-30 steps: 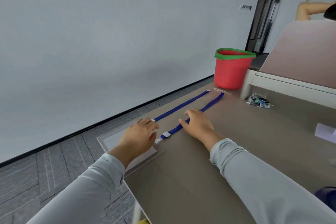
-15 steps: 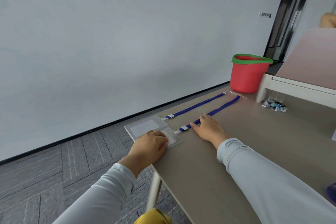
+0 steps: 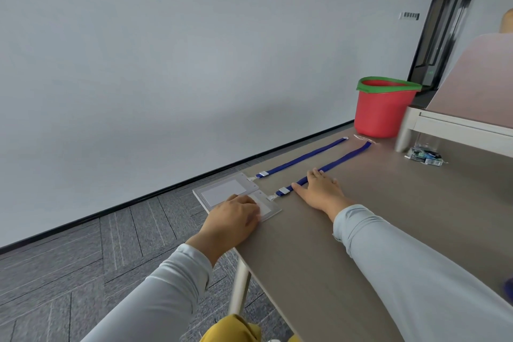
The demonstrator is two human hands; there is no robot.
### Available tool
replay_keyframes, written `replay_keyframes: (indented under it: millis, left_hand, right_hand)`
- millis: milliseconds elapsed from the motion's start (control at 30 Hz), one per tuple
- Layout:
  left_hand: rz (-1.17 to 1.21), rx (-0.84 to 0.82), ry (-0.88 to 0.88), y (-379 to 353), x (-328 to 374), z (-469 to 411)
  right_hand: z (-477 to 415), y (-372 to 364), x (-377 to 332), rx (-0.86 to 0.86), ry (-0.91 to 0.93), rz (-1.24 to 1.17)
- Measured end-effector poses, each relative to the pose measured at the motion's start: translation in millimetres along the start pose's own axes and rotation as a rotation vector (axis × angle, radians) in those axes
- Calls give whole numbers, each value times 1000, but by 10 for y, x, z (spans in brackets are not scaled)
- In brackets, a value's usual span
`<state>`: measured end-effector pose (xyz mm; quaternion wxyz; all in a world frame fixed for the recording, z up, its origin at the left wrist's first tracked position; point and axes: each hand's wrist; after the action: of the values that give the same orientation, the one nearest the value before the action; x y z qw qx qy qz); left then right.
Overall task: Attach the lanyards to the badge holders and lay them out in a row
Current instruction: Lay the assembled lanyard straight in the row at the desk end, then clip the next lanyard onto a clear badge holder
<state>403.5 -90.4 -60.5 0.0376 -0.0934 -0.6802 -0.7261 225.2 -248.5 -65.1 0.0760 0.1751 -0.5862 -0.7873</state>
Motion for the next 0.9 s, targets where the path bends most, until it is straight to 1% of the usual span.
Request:
replay_keyframes:
  millis: [267, 433, 567, 700, 900]
  left_hand:
    - [-28, 18, -20, 43, 67, 21]
    - [-67, 29, -48, 109, 203, -18]
    - [-91, 81, -147, 176, 539, -75]
    - [-86, 129, -273, 160, 1022, -128]
    - [-46, 105, -477, 24, 1801, -145]
  right_hand:
    - [187, 17, 17, 84, 78, -111]
    - [501, 94, 144, 154, 96, -118]
    - [895, 277, 382, 235, 95, -98]
    - [1385, 399, 786, 281, 22, -144]
    - [2216, 456, 1411, 375, -103, -169]
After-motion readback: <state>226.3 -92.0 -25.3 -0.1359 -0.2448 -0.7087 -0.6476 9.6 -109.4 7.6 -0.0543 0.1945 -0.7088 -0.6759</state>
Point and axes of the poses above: each hand's wrist, its own z-axis away from the middle knuckle, its own y-axis out of the back of the hand, x = y × z, and after that the axes turned 14 degrees about -x, right-handed
